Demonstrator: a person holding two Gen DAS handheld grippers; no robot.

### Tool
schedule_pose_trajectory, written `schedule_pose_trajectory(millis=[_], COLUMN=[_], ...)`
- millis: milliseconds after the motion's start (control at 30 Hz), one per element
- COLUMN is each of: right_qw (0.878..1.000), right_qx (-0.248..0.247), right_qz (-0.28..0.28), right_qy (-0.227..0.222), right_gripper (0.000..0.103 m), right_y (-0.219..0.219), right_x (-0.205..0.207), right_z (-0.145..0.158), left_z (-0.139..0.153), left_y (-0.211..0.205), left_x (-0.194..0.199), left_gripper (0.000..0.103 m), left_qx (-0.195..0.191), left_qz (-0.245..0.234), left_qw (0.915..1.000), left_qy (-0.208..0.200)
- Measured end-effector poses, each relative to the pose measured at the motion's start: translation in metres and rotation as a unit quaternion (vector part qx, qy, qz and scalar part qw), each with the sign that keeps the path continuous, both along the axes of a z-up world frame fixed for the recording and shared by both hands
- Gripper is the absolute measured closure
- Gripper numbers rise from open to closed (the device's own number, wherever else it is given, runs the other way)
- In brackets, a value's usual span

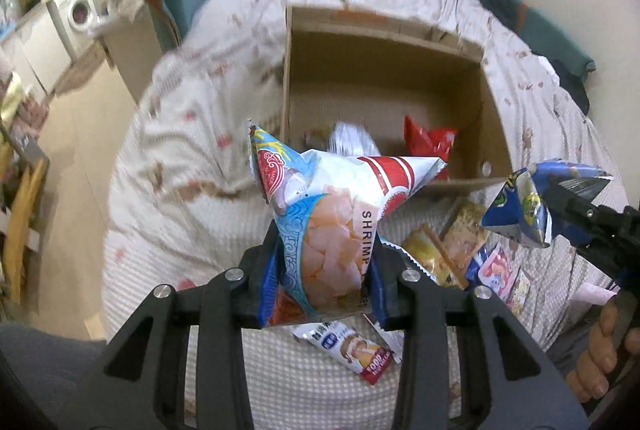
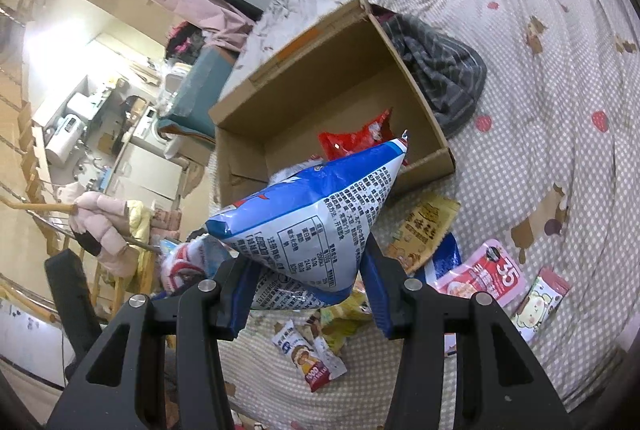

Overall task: Organize snacks
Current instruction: 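Lift both bags over the box and open both tools to drop them inside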

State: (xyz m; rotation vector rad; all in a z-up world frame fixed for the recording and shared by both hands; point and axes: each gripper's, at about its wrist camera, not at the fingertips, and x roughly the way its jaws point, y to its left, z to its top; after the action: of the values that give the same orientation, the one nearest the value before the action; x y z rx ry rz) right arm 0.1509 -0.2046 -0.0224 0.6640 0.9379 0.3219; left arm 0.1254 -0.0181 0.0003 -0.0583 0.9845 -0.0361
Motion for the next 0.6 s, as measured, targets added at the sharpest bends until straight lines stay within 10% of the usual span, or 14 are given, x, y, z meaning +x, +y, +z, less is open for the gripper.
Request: schedule_pose_trajectory(millis=[600], right_qw=[0.996], right_qx=[0.019], right_qz=[-0.022], right_qy=[-0.081], right_gripper=[0.053], right_y=[-0.017], right_x=[0.002], right_z=[0.036], left_z=[0.058], left_y=[0.003], left_x=[0.039], left_gripper=[0.07], left_qx=[0.028], left_qz=[-0.013], left_qw=[0.9963], left_qy=[-0.08])
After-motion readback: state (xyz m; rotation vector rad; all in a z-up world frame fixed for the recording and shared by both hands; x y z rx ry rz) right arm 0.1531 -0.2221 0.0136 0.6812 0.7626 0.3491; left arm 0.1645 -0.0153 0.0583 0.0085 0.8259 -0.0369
